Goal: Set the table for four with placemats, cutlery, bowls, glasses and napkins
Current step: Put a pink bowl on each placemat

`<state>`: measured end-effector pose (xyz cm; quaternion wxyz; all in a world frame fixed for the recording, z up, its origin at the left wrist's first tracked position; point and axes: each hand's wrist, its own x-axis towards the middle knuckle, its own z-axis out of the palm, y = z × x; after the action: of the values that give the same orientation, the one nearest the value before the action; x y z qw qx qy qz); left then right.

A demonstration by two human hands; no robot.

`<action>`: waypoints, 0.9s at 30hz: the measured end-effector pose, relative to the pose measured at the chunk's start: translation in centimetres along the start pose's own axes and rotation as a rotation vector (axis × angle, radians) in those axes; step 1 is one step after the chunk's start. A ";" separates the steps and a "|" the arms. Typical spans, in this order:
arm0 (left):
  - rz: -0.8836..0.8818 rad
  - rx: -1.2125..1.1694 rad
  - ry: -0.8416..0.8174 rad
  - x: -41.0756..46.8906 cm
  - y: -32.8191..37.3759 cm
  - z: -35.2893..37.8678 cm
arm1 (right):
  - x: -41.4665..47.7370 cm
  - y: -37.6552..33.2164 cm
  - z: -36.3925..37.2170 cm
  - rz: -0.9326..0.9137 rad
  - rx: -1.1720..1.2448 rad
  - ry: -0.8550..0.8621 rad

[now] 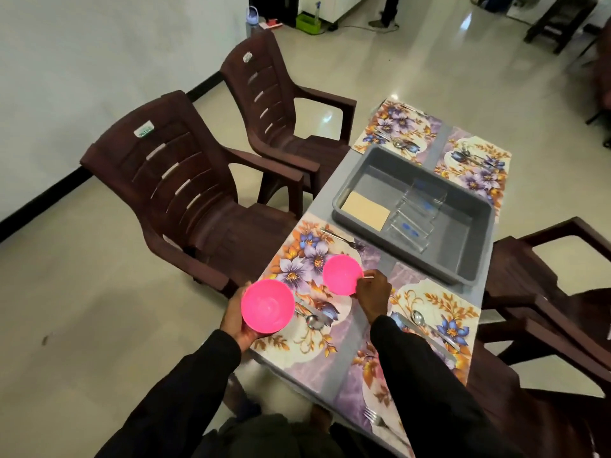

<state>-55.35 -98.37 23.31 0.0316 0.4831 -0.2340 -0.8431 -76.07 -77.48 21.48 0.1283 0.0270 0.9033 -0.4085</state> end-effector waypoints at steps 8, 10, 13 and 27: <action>0.002 0.016 0.015 0.7 4.6 -3.3 | 4.2 3.0 4.0 0.184 -0.168 0.018; 0.003 0.011 0.025 0.9 5.2 -3.6 | 3.0 1.8 3.2 0.176 -0.167 0.061; -0.059 0.012 -0.005 1.2 6.2 -3.1 | 0.8 -0.2 1.9 0.102 -0.135 0.166; -0.044 -0.048 -0.043 1.8 14.0 -3.6 | -8.0 -19.9 12.8 -0.479 0.137 -0.487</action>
<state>-55.73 -112.64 26.35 0.0197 0.4691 -0.2039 -0.8591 -68.75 -99.82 29.93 0.2383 -0.2754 0.7974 -0.4812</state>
